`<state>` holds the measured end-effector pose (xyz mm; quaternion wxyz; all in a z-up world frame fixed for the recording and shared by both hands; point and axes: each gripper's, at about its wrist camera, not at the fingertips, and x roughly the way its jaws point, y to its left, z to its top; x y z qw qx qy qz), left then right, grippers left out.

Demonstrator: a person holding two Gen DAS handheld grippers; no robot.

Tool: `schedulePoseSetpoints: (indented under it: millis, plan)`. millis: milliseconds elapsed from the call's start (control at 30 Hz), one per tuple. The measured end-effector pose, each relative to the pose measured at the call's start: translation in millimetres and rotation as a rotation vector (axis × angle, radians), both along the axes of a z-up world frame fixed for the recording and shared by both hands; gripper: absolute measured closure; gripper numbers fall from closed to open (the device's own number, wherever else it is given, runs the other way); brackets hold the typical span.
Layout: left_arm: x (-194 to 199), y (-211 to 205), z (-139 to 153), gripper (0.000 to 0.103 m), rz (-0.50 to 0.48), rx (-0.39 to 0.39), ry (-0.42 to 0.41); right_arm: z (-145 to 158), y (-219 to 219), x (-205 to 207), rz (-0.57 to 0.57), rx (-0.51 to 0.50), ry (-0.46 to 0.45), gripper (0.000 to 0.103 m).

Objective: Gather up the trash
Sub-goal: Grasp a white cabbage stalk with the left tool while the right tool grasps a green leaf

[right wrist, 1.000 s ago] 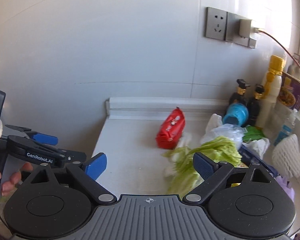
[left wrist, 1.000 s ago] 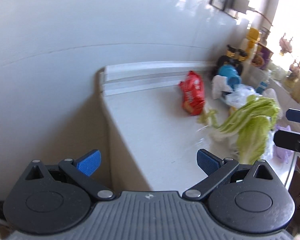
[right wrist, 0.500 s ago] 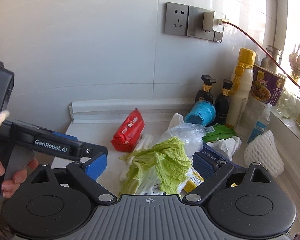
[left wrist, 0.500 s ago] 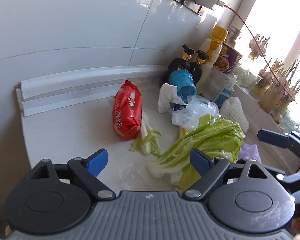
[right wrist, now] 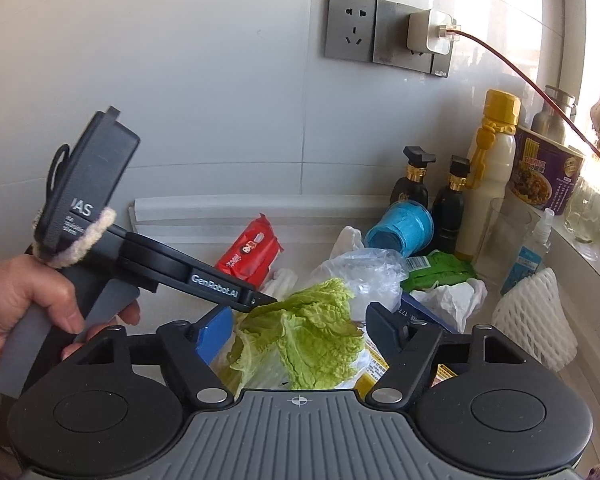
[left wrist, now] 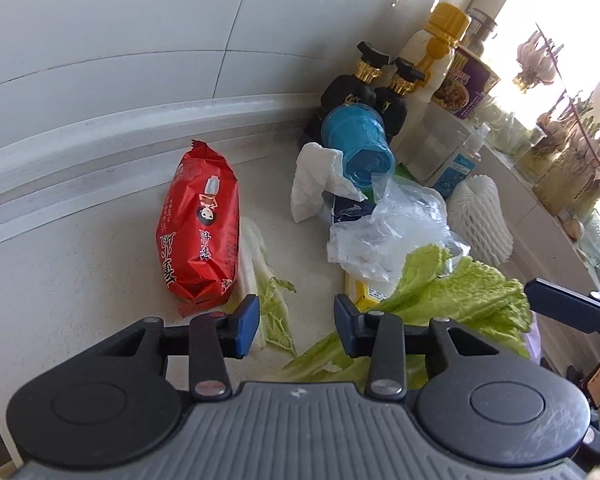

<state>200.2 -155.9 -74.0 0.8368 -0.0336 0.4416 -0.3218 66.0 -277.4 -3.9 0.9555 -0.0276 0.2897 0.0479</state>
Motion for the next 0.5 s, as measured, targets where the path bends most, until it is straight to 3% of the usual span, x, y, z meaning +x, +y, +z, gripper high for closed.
schedulePoseSetpoints:
  millis: [300, 500]
  plan:
    - [16, -12, -15, 0.058, 0.055, 0.061, 0.017, -5, -3, 4, 0.002, 0.001, 0.005, 0.053]
    - [22, -15, -19, 0.055, 0.079, 0.070, 0.046, -6, -9, 3, -0.033, 0.019, -0.004, 0.081]
